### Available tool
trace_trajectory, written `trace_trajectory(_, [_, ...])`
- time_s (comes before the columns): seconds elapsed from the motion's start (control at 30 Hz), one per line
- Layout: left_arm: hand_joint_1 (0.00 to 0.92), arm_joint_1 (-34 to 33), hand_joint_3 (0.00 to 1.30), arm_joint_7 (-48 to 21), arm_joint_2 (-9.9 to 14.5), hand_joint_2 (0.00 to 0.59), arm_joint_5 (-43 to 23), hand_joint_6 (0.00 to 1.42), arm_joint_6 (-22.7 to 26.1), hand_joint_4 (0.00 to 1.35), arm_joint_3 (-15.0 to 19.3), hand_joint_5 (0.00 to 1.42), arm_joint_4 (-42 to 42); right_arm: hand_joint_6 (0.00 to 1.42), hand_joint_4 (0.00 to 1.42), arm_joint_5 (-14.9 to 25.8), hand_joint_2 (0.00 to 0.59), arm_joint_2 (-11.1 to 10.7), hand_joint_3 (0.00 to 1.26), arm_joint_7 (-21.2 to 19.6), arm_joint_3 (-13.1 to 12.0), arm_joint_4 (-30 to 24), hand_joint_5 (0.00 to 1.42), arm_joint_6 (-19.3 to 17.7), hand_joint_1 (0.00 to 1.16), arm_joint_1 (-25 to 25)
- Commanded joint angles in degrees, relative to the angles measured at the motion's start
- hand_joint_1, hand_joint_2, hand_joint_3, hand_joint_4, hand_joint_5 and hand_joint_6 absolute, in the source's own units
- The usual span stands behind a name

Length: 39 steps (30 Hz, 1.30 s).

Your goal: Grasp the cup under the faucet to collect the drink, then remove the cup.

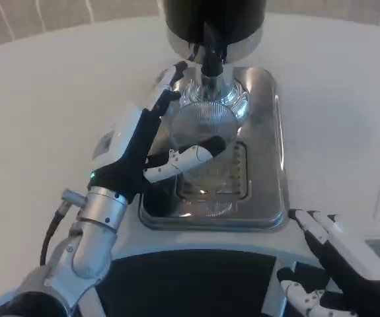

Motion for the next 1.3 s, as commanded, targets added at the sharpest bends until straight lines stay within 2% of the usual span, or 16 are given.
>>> trace_trajectory(0.03, [0.136, 0.20, 0.01, -1.60, 1.20, 0.022, -0.59, 0.24, -1.39, 0.00, 0.19, 0.15, -1.01, 0.00, 0.00, -0.13, 0.479, -0.08, 0.00, 0.24, 0.45, 0.22, 0.00, 0.23, 0.14, -0.23])
trace_trajectory(0.17, [0.121, 0.66, 0.00, -2.21, 1.71, 0.019, -1.21, 0.24, -1.69, 0.00, 0.87, 0.14, -1.43, 0.00, 0.00, -0.04, 0.479, 0.03, 0.00, 0.19, 0.63, -0.08, 0.00, 0.25, 0.14, -0.06])
trace_trajectory(0.33, [0.036, 1.72, 0.00, -2.26, 2.58, 0.000, -2.43, 0.24, -3.87, 0.00, 1.88, 0.12, -1.78, 0.00, 0.00, 0.20, 0.478, -0.45, 0.00, -0.03, 0.98, -0.54, 0.00, -0.33, 0.14, -0.65])
trace_trajectory(0.7, [0.000, 4.90, 0.00, -4.24, 6.82, 0.000, -4.36, 0.22, -5.25, 0.00, 4.59, 0.12, -3.88, 0.00, 0.00, 0.65, 0.474, 0.47, 0.00, -1.36, 0.97, -0.11, 0.00, 0.59, 0.15, -1.08])
trace_trajectory(0.93, [0.002, 10.47, 0.02, -5.36, 12.91, 0.018, -4.19, 0.22, -6.84, 0.00, 5.79, 0.12, -7.11, 0.00, 0.00, 6.53, 0.474, 1.85, 0.00, -3.09, -3.17, -0.69, 0.00, 6.51, 0.15, -5.21])
trace_trajectory(1.1, [0.022, 17.19, 0.02, -8.26, 18.85, 0.039, -2.38, 0.20, -8.09, 0.01, 4.96, 0.13, -12.60, 0.00, 0.00, 10.70, 0.477, 2.00, 0.00, -4.54, -7.28, 0.48, 0.00, 13.66, 0.15, -14.66])
trace_trajectory(1.3, [0.037, 25.88, 0.02, -10.63, 21.20, 0.050, -2.80, 0.18, -8.07, 0.01, 6.43, 0.12, -21.86, 0.00, 0.00, 13.66, 0.492, 1.87, 0.00, -6.26, -8.65, 3.48, 0.00, 20.77, 0.14, -22.77])
